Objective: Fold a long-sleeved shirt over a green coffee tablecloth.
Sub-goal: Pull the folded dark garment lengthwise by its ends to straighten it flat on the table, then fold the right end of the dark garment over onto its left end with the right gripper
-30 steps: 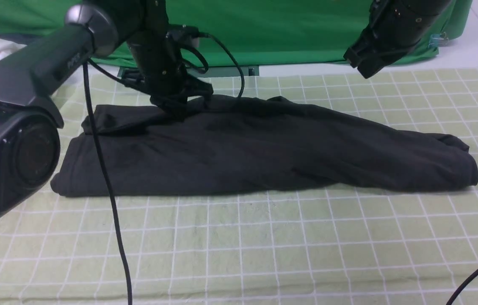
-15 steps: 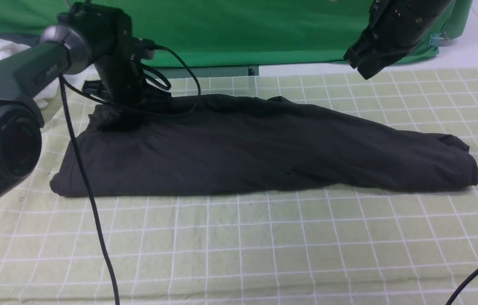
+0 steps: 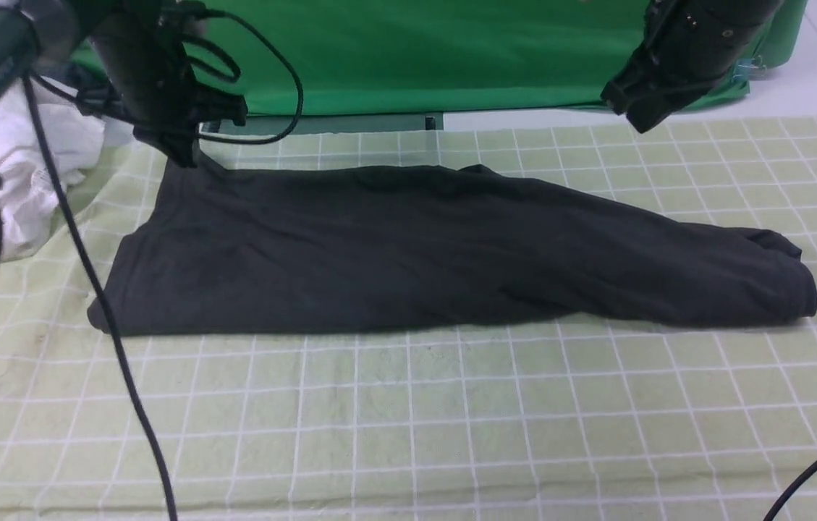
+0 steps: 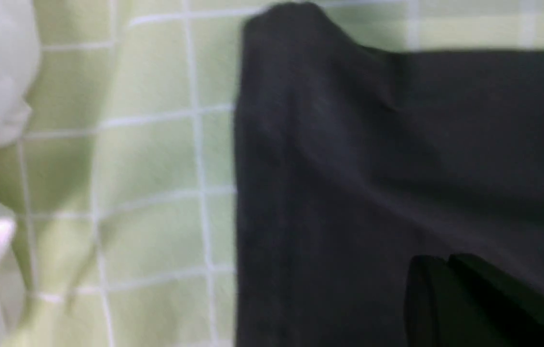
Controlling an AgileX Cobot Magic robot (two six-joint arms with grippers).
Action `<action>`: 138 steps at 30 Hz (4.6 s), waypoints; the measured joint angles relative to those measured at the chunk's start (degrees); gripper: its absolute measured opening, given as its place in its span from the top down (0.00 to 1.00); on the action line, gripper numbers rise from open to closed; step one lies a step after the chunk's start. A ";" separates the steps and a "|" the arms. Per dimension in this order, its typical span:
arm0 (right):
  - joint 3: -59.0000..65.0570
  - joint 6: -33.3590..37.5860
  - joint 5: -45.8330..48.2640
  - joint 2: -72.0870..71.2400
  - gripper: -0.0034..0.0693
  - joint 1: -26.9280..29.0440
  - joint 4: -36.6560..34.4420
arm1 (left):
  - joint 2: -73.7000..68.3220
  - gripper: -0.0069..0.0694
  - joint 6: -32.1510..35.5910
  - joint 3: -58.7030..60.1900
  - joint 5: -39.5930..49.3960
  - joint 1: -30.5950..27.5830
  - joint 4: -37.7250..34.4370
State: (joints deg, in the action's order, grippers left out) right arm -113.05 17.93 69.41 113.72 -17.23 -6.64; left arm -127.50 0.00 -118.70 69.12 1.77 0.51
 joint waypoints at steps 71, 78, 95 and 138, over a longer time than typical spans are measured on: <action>4.49 -13.44 -0.07 8.91 0.16 17.60 6.64 | 23.13 0.89 1.84 35.79 -11.75 3.48 -6.80; 4.49 -14.41 0.23 11.29 0.14 17.60 5.78 | 33.11 0.89 1.84 40.73 -13.71 3.48 -7.98; 4.49 -11.92 0.27 18.22 0.67 17.67 2.32 | 51.61 0.89 0.00 58.18 -19.63 3.48 -8.03; -8.86 -14.70 -5.71 10.48 0.89 -8.96 -31.61 | 58.78 0.89 -2.10 58.31 -16.91 3.48 -6.96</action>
State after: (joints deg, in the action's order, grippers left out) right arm -121.91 3.24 63.70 124.20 -26.18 -38.25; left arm -68.72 -2.10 -60.39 52.21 5.25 -6.45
